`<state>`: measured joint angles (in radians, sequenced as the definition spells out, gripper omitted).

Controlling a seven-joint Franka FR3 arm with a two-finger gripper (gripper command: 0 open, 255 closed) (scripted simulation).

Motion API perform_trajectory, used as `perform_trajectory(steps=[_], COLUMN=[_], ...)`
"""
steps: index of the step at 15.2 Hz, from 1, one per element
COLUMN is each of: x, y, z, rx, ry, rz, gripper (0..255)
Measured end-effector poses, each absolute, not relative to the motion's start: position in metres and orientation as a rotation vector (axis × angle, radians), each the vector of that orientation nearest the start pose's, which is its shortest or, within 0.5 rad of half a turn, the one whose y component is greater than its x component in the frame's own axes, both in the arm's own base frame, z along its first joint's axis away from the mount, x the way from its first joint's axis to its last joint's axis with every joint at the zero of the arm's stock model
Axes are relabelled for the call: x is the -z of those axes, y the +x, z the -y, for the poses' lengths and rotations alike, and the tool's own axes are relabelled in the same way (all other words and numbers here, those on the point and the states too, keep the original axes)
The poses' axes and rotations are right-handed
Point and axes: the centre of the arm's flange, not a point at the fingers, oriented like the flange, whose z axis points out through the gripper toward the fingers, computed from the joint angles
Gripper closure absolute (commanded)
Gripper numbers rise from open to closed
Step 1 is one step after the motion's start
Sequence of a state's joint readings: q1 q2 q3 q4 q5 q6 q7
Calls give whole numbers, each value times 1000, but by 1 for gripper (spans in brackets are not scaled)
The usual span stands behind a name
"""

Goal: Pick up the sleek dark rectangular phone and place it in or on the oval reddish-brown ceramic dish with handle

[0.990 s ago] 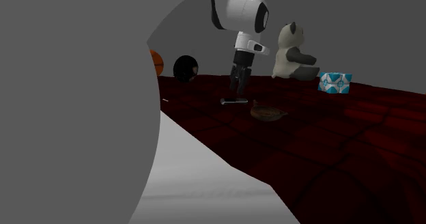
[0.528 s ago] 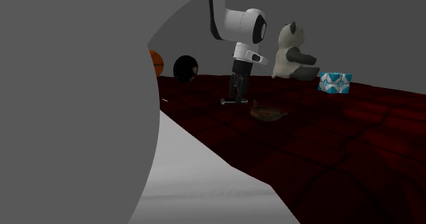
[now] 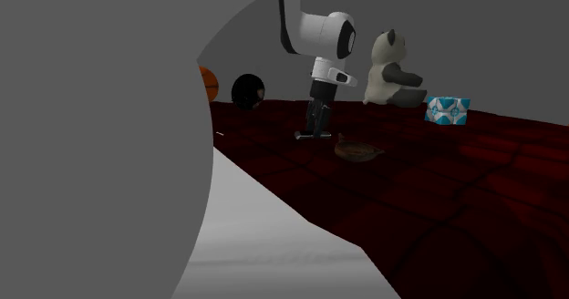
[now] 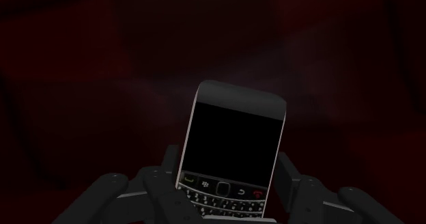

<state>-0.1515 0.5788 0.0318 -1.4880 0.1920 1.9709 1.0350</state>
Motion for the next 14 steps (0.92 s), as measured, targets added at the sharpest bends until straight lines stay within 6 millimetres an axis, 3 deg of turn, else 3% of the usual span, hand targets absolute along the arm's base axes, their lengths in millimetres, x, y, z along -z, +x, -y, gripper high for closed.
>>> perform_trajectory(steps=[9, 14], x=[-328, -348], y=[693, 693], z=[74, 74], rx=[-255, -257], ry=[-2441, -2441], rz=[-1747, -1747], gripper=[255, 255])
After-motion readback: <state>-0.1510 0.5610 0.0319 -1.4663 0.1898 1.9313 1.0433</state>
